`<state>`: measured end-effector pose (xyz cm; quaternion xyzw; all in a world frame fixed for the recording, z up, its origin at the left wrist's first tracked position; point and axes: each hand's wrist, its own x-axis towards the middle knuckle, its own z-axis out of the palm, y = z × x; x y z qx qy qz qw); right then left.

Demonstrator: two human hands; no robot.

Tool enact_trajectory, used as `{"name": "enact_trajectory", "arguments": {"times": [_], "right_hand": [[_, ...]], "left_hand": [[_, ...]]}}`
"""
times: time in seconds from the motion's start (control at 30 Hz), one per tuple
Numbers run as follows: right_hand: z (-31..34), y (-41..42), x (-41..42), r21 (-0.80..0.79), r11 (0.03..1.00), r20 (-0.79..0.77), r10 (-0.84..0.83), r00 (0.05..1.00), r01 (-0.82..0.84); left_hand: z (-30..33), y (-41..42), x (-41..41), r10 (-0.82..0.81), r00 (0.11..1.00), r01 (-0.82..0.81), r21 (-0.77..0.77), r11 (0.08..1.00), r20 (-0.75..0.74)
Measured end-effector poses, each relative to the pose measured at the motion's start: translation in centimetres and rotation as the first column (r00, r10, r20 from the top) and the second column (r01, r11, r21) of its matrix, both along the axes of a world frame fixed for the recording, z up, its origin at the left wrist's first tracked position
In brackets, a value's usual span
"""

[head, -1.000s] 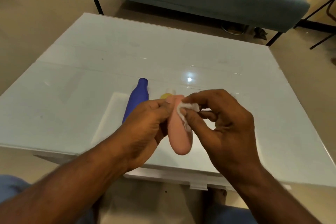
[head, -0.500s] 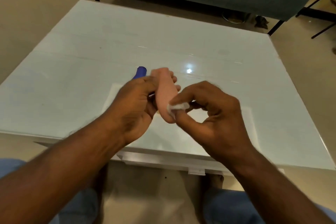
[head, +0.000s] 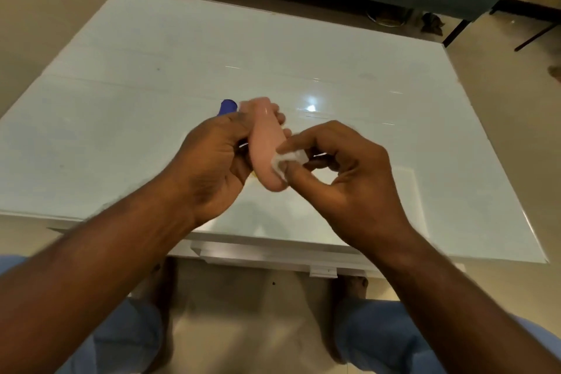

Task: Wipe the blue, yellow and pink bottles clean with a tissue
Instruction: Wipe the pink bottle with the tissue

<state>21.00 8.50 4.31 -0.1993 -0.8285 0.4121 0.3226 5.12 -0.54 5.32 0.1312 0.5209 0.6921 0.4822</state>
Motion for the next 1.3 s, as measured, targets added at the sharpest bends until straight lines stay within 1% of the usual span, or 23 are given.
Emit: {"name": "enact_trajectory", "arguments": {"times": [0.07,0.13,0.2,0.3,0.37,0.43,0.5,0.57,0.67,0.73,0.83,0.9,1.0,1.07,1.13,1.17,1.23,1.3], "right_hand": [[0.0,0.4,-0.1,-0.068,0.994,-0.065,-0.09,0.994,0.085],[0.2,0.8,-0.2,-0.1,0.986,-0.1,-0.14,0.985,0.13],[0.3,0.9,-0.1,-0.095,0.992,-0.08,-0.095,0.992,0.087],[0.1,-0.1,-0.1,0.004,1.0,0.028,0.026,0.999,-0.026],[0.0,-0.3,-0.3,-0.001,1.0,0.021,-0.004,1.0,0.004],[0.0,0.2,-0.4,-0.062,0.994,-0.042,-0.092,0.995,0.089],[0.1,0.7,-0.5,-0.096,0.987,-0.085,-0.136,0.987,0.128],[0.1,0.6,-0.4,-0.08,0.992,-0.075,-0.104,0.992,0.098],[-0.2,-0.2,-0.3,0.008,1.0,0.007,-0.025,1.0,0.025],[-0.4,-0.1,-0.4,0.002,0.998,0.012,-0.068,0.998,0.068],[-0.2,0.5,-0.6,-0.054,0.987,-0.053,-0.152,0.987,0.149],[-0.1,0.4,-0.5,-0.067,0.993,-0.043,-0.1,0.994,0.097],[-0.3,-0.4,-0.3,0.0,1.0,0.052,0.009,0.999,-0.009],[-0.5,-0.5,-0.4,-0.016,1.0,0.037,-0.026,0.999,0.027],[-0.3,0.0,-0.5,-0.084,0.992,-0.029,-0.092,0.995,0.09],[-0.1,0.3,-0.5,-0.119,0.988,-0.055,-0.11,0.992,0.103],[0.1,0.3,-0.6,-0.168,0.982,-0.07,-0.104,0.992,0.091],[0.0,0.1,-0.6,-0.209,0.975,-0.073,-0.092,0.993,0.075]], "left_hand": [[-0.4,-0.2,1.0,-0.096,0.993,0.094,-0.024,0.995,-0.069],[-0.5,-0.4,1.9,-0.121,0.989,0.119,-0.026,0.993,-0.087],[-0.1,-0.2,1.6,-0.076,0.995,0.075,-0.012,0.997,-0.059],[0.2,0.1,0.2,0.048,0.999,-0.048,-0.002,0.999,0.022],[0.0,0.1,0.0,0.038,0.999,-0.039,0.01,0.999,0.024],[-0.1,0.1,0.8,-0.048,0.998,0.049,0.012,0.999,-0.043],[-0.2,0.1,1.5,-0.077,0.993,0.076,-0.015,0.997,-0.093],[-0.4,0.1,1.4,-0.054,0.996,0.053,-0.015,0.998,-0.066],[-0.5,-0.1,0.7,-0.021,1.0,0.021,0.003,1.0,0.009],[-0.6,0.0,0.6,-0.005,1.0,0.005,0.009,1.0,-0.01],[-1.1,0.1,1.0,-0.039,0.998,0.04,0.029,0.999,-0.045],[-1.2,0.2,0.6,-0.009,1.0,0.008,0.057,0.998,0.002],[-0.6,0.1,-0.5,0.059,0.995,-0.065,0.068,0.996,0.076],[-0.5,0.1,-0.5,0.022,0.999,-0.023,0.049,0.999,0.031],[-1.1,0.0,0.0,-0.063,0.997,0.064,0.009,0.998,-0.043],[-1.5,0.1,0.3,-0.097,0.994,0.097,0.003,0.995,-0.051],[-2.1,0.1,0.4,-0.122,0.992,0.122,0.023,0.992,0.016],[-2.2,0.3,0.0,-0.115,0.983,0.105,0.078,0.991,0.146]]}}
